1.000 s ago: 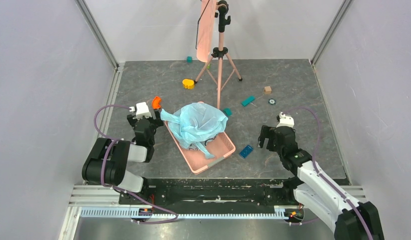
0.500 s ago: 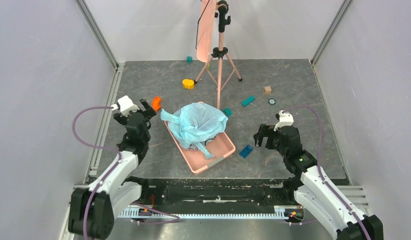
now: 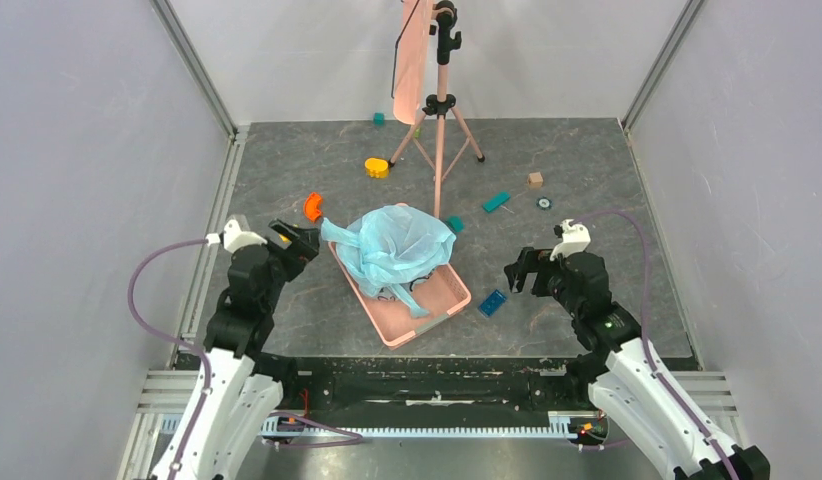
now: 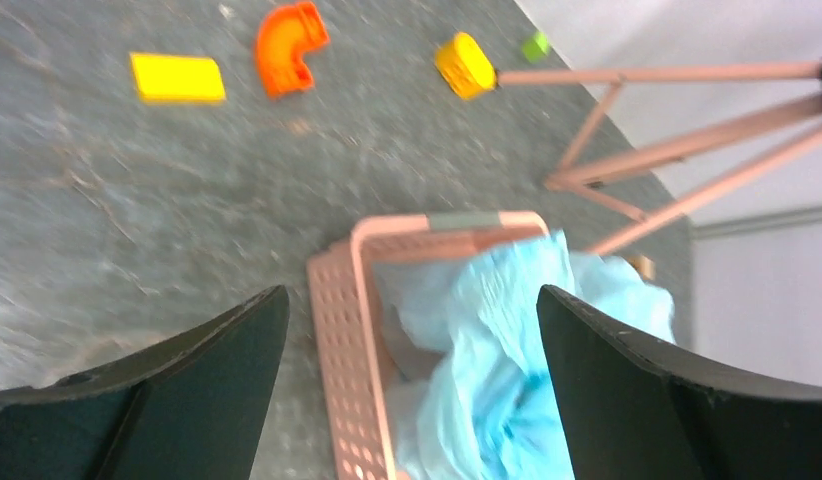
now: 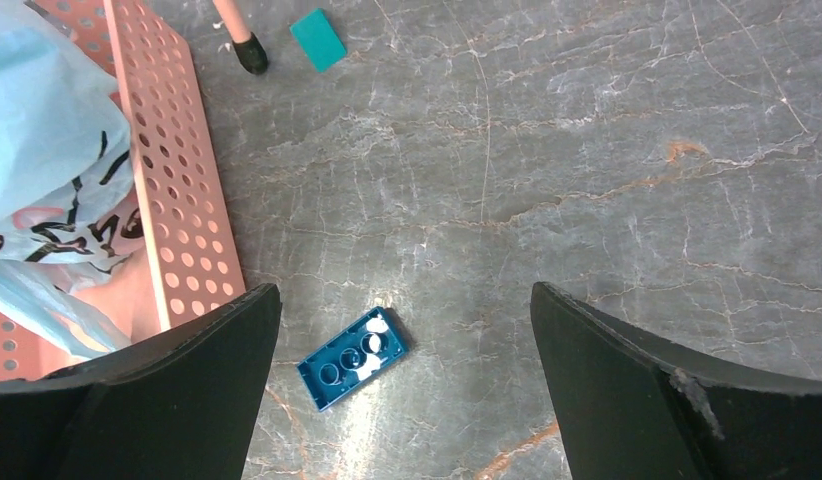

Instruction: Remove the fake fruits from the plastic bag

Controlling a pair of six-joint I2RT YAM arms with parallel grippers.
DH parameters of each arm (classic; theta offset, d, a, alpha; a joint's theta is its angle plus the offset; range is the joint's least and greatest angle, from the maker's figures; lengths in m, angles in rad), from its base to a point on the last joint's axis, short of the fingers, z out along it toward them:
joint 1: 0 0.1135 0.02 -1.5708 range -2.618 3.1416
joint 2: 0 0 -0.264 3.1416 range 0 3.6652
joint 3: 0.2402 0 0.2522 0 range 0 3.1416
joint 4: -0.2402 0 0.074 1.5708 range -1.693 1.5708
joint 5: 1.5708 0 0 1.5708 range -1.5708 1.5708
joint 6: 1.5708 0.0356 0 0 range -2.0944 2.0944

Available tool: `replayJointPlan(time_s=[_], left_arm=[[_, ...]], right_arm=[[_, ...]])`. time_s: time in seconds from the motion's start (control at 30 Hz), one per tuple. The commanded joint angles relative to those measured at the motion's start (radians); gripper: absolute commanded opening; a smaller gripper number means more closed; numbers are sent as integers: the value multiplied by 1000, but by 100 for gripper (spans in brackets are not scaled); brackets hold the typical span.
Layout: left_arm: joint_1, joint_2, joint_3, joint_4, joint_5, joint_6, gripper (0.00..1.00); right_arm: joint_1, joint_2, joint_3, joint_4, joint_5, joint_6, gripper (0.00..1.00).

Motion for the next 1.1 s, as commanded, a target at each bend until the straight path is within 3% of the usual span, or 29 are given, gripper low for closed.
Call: replayJointPlan(time_s=[0.0, 0.27, 0.5, 0.87, 1.07], left_arm=[[-1, -118, -73, -111, 212, -189, 100], [-3, -124, -138, -95, 356, -223, 85], [-17, -51, -130, -16, 381, -217, 78], [-121, 70, -103, 75, 326, -219, 76], [-226, 165, -54, 112, 247, -210, 66]], right_arm=[[-3, -39, 47, -1, -5, 25, 98], [-3, -76, 42, -17, -4, 51, 98], [-2, -88, 16, -18, 1, 60, 98], [-3, -91, -3, -18, 16, 61, 98], [-2, -99, -16, -20, 19, 63, 98]])
